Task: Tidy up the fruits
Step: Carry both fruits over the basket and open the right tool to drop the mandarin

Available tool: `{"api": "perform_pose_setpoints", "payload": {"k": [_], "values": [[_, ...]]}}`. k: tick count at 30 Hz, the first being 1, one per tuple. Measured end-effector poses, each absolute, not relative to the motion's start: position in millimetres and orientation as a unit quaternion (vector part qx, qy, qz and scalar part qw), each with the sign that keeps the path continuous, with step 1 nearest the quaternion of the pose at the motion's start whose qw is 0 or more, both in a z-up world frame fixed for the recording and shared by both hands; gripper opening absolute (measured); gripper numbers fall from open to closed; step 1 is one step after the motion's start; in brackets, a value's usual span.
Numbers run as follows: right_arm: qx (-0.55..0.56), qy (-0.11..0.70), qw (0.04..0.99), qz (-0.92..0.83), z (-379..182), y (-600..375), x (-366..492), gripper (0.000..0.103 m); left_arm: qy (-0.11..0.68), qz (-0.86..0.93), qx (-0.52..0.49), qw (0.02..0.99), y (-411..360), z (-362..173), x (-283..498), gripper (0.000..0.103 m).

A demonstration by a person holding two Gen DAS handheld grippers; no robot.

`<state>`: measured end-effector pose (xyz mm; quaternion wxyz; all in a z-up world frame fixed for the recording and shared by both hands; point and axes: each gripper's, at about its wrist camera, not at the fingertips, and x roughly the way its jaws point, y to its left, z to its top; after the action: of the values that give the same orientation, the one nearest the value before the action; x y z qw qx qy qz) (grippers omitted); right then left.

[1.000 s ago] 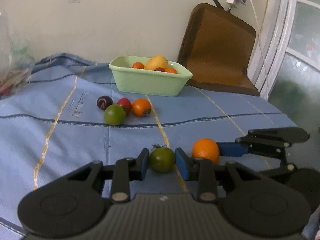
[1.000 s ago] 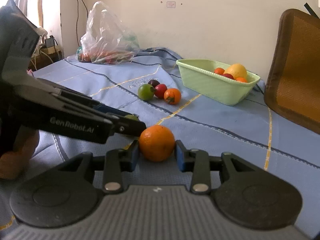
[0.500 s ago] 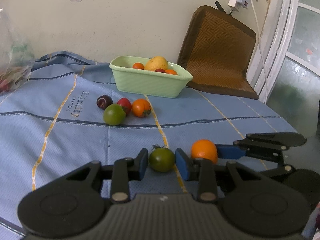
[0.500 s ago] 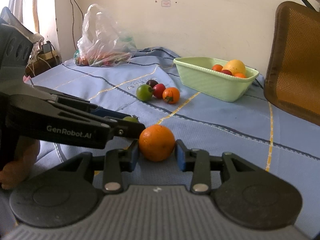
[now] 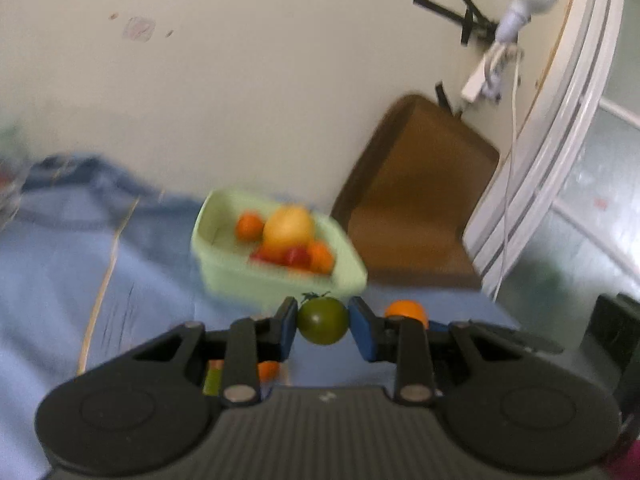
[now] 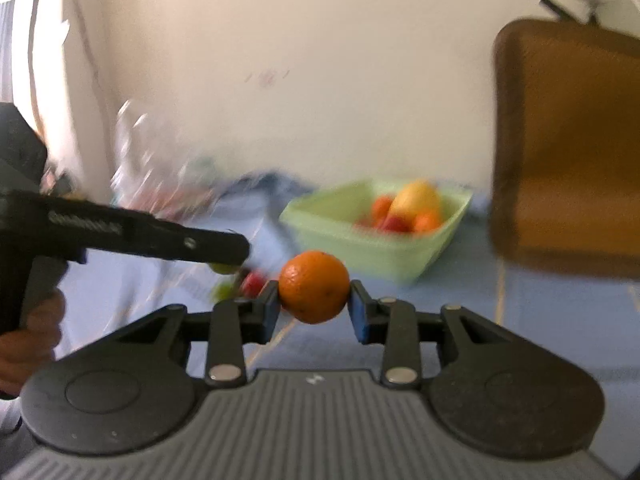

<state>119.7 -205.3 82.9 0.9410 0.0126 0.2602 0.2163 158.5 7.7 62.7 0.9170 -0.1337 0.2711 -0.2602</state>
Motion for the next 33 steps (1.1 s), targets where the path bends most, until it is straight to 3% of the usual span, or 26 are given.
{"api": "perform_pose_setpoints", "payload": {"k": [12,16,22,26,33], "values": [[0.055,0.275,0.947,0.157,56,-223,211,0.040,0.344,-0.231,-0.193,0.889,-1,40,287,0.029],[0.046,0.251,0.954,0.156,60,-223,204,0.055,0.342,-0.232,-0.187,0.891,-2,37,287,0.031],[0.117,0.245,0.947,0.173,67,-248,199,0.055,0.302,-0.274,-0.151,0.900,-8,55,225,0.032],[0.191,0.235,0.941,0.153,70,-272,203,0.055,0.292,-0.328,-0.084,0.895,-34,50,159,0.046],[0.225,0.211,0.943,0.126,84,-305,189,0.055,0.315,-0.374,0.062,0.870,-96,20,102,0.057]]}}
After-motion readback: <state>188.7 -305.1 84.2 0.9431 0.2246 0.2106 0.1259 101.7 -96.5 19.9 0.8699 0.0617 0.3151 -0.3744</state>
